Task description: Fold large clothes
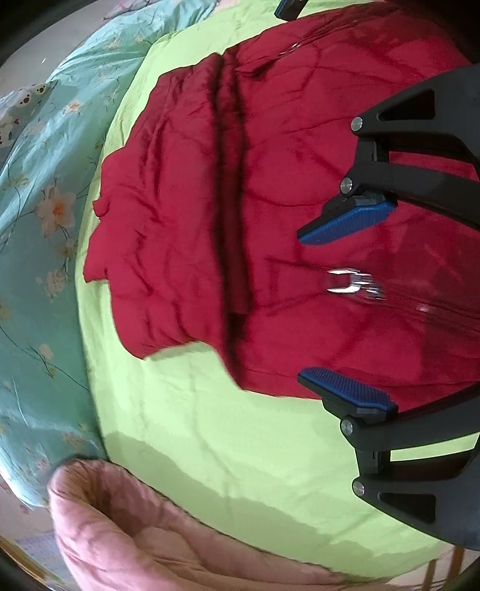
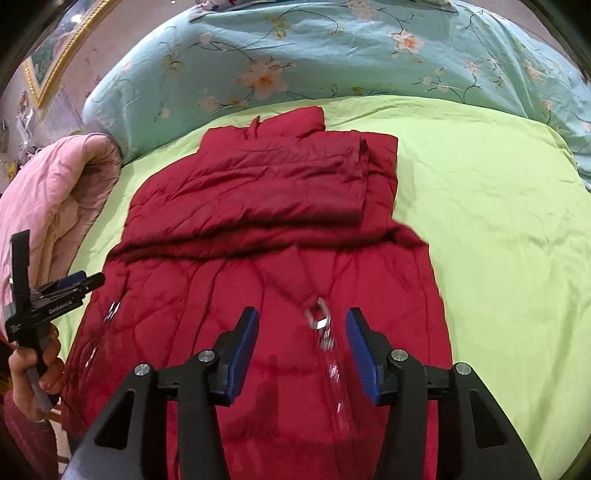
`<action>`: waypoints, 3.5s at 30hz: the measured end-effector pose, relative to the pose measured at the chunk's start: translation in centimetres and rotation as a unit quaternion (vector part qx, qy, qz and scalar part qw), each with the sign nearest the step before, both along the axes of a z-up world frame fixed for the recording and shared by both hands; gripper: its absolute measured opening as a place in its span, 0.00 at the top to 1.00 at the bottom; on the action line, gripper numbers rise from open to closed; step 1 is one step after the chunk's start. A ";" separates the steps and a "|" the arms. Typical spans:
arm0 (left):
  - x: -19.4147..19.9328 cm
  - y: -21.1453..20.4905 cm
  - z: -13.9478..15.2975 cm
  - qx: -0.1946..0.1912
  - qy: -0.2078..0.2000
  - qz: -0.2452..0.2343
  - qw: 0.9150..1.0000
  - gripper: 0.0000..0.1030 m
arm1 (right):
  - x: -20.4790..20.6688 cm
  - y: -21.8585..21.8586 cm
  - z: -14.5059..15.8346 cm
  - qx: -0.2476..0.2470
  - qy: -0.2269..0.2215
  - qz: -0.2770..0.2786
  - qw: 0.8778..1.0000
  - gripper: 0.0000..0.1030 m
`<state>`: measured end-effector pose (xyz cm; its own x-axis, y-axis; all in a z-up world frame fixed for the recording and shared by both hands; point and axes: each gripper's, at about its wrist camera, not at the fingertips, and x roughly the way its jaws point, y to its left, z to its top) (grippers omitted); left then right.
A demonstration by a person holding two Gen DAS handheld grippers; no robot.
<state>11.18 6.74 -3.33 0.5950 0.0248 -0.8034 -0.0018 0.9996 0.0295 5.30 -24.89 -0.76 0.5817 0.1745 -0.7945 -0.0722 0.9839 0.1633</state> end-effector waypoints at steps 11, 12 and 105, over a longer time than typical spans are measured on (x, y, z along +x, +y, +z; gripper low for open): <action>-5.9 2.6 -0.6 -0.017 0.012 0.014 1.000 0.34 | -5.6 -0.1 0.4 -0.004 -0.006 0.003 1.000 0.40; -6.3 2.9 -0.6 -0.018 0.012 0.016 1.000 0.34 | -6.0 -0.2 0.4 -0.006 -0.006 0.003 1.000 0.40; -10.9 1.5 6.4 -0.051 -0.094 -0.080 0.991 0.88 | -10.8 -1.9 5.3 0.050 -0.073 0.010 0.996 0.80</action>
<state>0.30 8.27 3.02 0.7249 -0.1571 -0.6707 0.1607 0.9853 -0.0571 -5.50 -26.80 4.51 0.6852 0.2613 -0.6799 -0.1212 0.9613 0.2473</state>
